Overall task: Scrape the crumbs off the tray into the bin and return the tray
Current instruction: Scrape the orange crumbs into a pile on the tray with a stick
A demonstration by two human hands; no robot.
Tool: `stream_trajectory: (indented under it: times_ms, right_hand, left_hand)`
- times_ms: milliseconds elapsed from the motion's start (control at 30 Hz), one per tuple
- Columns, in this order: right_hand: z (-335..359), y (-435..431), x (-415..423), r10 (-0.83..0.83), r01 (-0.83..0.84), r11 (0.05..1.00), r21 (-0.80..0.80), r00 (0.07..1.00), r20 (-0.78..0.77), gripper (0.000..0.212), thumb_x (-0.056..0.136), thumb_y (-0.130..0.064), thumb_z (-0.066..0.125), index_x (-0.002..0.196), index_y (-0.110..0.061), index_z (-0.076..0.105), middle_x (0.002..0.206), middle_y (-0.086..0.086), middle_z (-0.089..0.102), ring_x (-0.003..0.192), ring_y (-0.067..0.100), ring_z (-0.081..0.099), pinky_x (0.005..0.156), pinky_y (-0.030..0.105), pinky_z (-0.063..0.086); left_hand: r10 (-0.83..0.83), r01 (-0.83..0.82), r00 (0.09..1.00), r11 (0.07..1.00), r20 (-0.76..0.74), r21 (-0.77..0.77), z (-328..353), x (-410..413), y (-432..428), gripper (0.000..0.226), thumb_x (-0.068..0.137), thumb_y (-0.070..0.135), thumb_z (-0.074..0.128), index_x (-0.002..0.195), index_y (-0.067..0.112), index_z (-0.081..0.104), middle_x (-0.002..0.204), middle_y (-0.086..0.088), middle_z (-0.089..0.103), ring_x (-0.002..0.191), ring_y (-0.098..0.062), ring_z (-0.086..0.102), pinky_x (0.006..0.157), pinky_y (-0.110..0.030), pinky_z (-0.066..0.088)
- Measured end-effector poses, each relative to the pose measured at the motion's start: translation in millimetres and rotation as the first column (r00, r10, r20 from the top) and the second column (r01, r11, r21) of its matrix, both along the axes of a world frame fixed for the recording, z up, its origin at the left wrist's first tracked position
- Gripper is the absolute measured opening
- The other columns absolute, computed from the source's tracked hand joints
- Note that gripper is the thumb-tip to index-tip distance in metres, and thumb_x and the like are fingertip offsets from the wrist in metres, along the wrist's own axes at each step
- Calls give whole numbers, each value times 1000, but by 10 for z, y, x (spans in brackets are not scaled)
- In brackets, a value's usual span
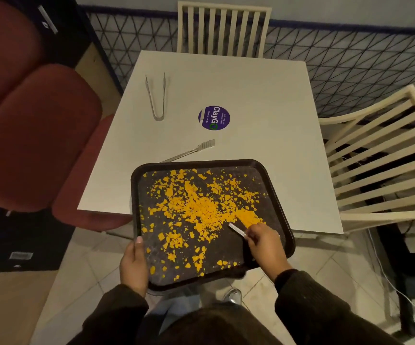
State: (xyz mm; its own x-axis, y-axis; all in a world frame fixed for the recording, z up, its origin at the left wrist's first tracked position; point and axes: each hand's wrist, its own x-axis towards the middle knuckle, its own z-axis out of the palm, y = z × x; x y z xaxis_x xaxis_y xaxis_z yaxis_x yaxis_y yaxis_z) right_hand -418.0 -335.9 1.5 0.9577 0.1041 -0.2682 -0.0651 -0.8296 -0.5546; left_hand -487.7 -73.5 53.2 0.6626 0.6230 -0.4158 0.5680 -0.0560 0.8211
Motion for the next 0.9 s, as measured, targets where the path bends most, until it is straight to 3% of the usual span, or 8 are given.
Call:
stream_trajectory:
  times_ms: [100, 167, 367, 533, 600, 733, 900]
  right_hand:
    - [61, 103, -210, 251, -251, 968, 14, 968, 23, 6, 80, -12, 65, 75, -15, 66, 76, 2, 61, 76, 19, 54, 71, 33, 42]
    - [42, 183, -286, 280, -281, 959, 31, 960, 28, 8, 81, -13, 64, 74, -17, 65, 73, -2, 57, 74, 16, 52, 71, 33, 41]
    - [29, 361, -24, 83, -83, 996, 36, 997, 3, 8, 85, -8, 58, 81, -11, 65, 79, -2, 50, 75, 16, 48, 65, 22, 35]
    - [53, 366, 192, -79, 79, 997, 18, 997, -21, 8, 85, -6, 57, 83, -10, 64, 86, 5, 58, 80, 22, 55, 71, 27, 39]
    - [78, 275, 172, -18, 18, 1000, 13, 1000, 8, 7, 84, -9, 60, 84, -13, 66, 85, 4, 61, 80, 20, 55, 71, 27, 35]
    - [117, -66, 0, 204, -205, 979, 20, 978, 34, 9, 80, -11, 67, 82, -19, 70, 83, -3, 65, 83, 16, 54, 77, 32, 40]
    - [45, -453, -179, 380, -364, 916, -168, 922, 73, 12, 78, -13, 70, 74, -24, 67, 74, -5, 64, 72, 21, 58, 66, 37, 45]
  left_hand:
    - [10, -10, 1000, 1000, -4, 8, -66, -2, 36, 40, 99, 26, 33, 115, 0, 58, 106, -14, 61, 97, -23, 55, 87, -28, 38]
    - [13, -13, 1000, 1000, -5, -16, -70, 4, 36, 39, 99, 26, 33, 115, 0, 58, 103, -12, 60, 95, -23, 55, 87, -29, 39]
    - [4, -4, 1000, 999, -5, -53, -47, -5, 34, 34, 99, 28, 32, 111, 7, 56, 100, -10, 60, 93, -23, 56, 84, -28, 41]
    - [-13, 15, 1000, 998, 28, -65, -22, -2, 38, 31, 99, 26, 33, 110, 9, 56, 96, -8, 60, 87, -21, 56, 66, -21, 42]
    - [-20, 22, 999, 997, 32, -70, -15, 10, 52, 32, 99, 27, 33, 111, 9, 56, 96, -8, 60, 86, -20, 56, 65, -21, 42]
    - [-35, 36, 999, 998, 18, -60, -87, 24, 115, 38, 99, 30, 33, 116, 7, 56, 100, -9, 61, 95, -24, 58, 81, -28, 42]
    - [-48, 48, 999, 999, 3, -25, -121, 33, 148, 39, 99, 31, 33, 116, 5, 57, 102, -9, 62, 96, -24, 58, 85, -31, 43]
